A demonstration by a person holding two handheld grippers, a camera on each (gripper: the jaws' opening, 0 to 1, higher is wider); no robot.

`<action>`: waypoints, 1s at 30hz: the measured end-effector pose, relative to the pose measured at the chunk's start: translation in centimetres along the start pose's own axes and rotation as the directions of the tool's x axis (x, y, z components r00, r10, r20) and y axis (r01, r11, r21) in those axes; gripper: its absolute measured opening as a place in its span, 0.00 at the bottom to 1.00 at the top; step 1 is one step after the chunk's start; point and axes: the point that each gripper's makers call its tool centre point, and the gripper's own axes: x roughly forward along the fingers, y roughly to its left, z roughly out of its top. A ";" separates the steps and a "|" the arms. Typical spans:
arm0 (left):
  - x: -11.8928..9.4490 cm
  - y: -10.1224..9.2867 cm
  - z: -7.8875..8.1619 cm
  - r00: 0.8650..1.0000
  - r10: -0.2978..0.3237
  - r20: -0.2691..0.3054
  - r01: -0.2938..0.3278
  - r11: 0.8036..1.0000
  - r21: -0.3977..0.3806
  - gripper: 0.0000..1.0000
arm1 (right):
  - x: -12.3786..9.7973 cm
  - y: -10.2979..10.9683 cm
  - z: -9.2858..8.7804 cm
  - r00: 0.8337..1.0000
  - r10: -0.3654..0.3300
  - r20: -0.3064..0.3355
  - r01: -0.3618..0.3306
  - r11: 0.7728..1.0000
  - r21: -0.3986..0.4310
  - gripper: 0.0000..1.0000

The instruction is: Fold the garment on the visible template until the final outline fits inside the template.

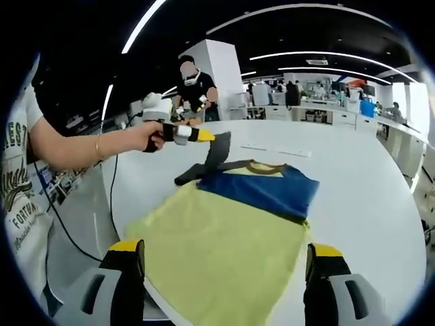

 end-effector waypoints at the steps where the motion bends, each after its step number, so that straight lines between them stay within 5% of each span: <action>1: 0.3 -0.5 0.3 1.000 -0.010 0.006 0.010 1.000 0.005 0.00 | 0.0 0.0 -0.1 1.000 -0.001 -0.001 0.001 1.000 0.001 0.98; 17: 3.9 -6.3 0.9 0.993 -0.116 0.013 0.116 0.993 0.036 0.00 | -0.3 -0.6 -0.9 0.999 -0.011 -0.035 0.011 1.000 0.006 0.97; 30: 6.0 -9.2 1.0 0.983 -0.184 0.010 0.183 0.982 0.047 0.00 | -1.0 -0.9 -1.5 0.999 -0.024 -0.047 0.025 1.000 0.012 0.98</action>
